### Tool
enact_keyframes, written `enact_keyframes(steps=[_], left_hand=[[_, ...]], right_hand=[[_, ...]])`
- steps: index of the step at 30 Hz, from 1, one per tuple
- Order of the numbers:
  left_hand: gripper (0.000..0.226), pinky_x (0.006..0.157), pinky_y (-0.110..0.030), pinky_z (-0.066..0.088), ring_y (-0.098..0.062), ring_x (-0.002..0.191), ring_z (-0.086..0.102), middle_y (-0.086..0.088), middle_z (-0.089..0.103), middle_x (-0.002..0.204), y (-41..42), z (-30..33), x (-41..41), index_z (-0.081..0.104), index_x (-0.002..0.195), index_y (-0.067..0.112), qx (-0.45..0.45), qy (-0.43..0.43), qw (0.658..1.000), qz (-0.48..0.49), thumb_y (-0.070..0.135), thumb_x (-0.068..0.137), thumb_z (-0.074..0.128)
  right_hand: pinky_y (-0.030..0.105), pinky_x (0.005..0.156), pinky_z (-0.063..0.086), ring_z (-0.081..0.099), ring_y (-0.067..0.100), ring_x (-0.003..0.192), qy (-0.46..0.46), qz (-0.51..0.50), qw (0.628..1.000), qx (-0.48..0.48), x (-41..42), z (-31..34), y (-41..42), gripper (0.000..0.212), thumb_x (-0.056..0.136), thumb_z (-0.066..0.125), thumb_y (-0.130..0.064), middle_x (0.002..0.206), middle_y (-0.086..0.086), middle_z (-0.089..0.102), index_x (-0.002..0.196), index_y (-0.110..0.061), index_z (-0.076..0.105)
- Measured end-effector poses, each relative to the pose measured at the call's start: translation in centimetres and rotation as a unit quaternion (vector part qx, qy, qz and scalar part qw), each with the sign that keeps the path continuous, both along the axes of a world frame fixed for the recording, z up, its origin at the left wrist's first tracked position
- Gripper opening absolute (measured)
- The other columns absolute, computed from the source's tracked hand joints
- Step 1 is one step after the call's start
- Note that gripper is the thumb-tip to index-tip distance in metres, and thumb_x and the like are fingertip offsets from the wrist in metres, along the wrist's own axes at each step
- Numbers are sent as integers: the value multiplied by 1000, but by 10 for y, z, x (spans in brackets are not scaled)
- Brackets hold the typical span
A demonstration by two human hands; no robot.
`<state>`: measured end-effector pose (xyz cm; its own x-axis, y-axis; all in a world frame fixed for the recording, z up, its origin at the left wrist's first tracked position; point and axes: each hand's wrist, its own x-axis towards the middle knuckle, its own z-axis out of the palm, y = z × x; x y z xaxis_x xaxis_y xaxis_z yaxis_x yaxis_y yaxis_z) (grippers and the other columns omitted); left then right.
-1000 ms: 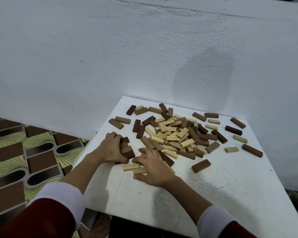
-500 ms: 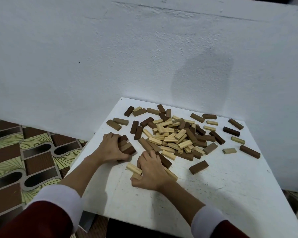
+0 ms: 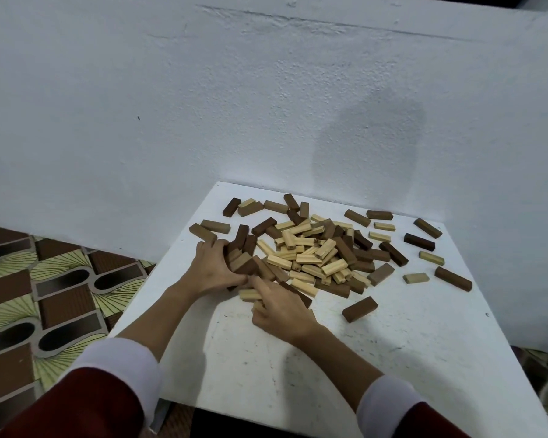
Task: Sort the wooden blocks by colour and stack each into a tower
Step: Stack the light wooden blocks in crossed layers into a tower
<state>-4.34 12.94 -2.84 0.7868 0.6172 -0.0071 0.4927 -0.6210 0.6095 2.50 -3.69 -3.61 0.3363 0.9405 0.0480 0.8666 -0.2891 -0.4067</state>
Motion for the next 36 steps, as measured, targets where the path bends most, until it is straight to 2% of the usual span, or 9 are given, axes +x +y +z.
enact_keyframes(steps=[6,15,18,22,24,26,28,31,36], left_hand=[[104,91,-28,34,-21,119,32,-5,39,118,-5,9,24,45,124,14,-36,-60,997,19,67,35,57],[89,99,-30,28,-24,129,24,-9,36,131,-46,16,106,33,141,23,-77,-113,989,-47,44,66,77],[89,108,-36,26,-25,133,21,-12,33,139,-54,9,121,29,145,20,-91,-82,989,-77,43,72,75],[82,113,-30,14,-21,138,14,-8,20,149,-56,-8,124,32,144,17,-64,-66,987,-129,49,78,68],[83,115,-32,8,-20,142,7,-7,11,154,-57,-12,124,26,147,16,-29,-51,987,-151,54,82,60],[92,116,-37,4,-19,144,0,-4,4,157,-56,-10,121,20,149,18,-15,-32,986,-160,65,74,46],[95,117,-41,4,-19,145,-2,-1,3,158,-54,-6,119,19,149,21,-24,-43,988,-146,71,70,39],[85,117,-45,10,-21,145,5,-3,10,158,-40,-5,109,26,148,18,-23,-94,992,-81,67,79,38],[62,113,-39,19,-29,139,22,-15,29,150,-11,-13,76,38,140,5,48,-120,991,19,42,93,53]], right_hand=[[13,63,40,53,9,79,67,-114,982,135,43,33,-10,27,89,53,-9,106,-5,55,115,-17,55],[0,58,37,51,0,77,249,-354,847,310,138,56,-14,20,88,62,-15,88,-11,52,107,-11,56],[16,77,37,53,9,93,234,-324,887,232,148,38,-12,29,92,55,-34,108,0,57,110,-11,59],[39,92,43,55,20,103,169,-278,920,217,144,22,-7,57,92,31,-62,104,2,62,101,-15,62],[52,107,28,44,26,123,101,-263,946,162,145,19,-5,66,91,18,-66,126,5,55,117,-21,58],[52,115,6,17,23,141,63,-271,954,110,143,23,-6,51,98,23,-50,150,3,30,137,-24,43],[51,115,1,6,22,144,33,-260,956,130,137,29,-8,51,98,27,-48,155,3,19,141,-23,38],[51,116,5,7,23,144,-13,-210,962,173,123,32,-17,69,86,22,-61,155,3,19,139,-22,40],[46,114,14,19,21,136,-104,-70,984,125,86,13,-45,60,83,42,-53,146,1,25,132,-19,43]])
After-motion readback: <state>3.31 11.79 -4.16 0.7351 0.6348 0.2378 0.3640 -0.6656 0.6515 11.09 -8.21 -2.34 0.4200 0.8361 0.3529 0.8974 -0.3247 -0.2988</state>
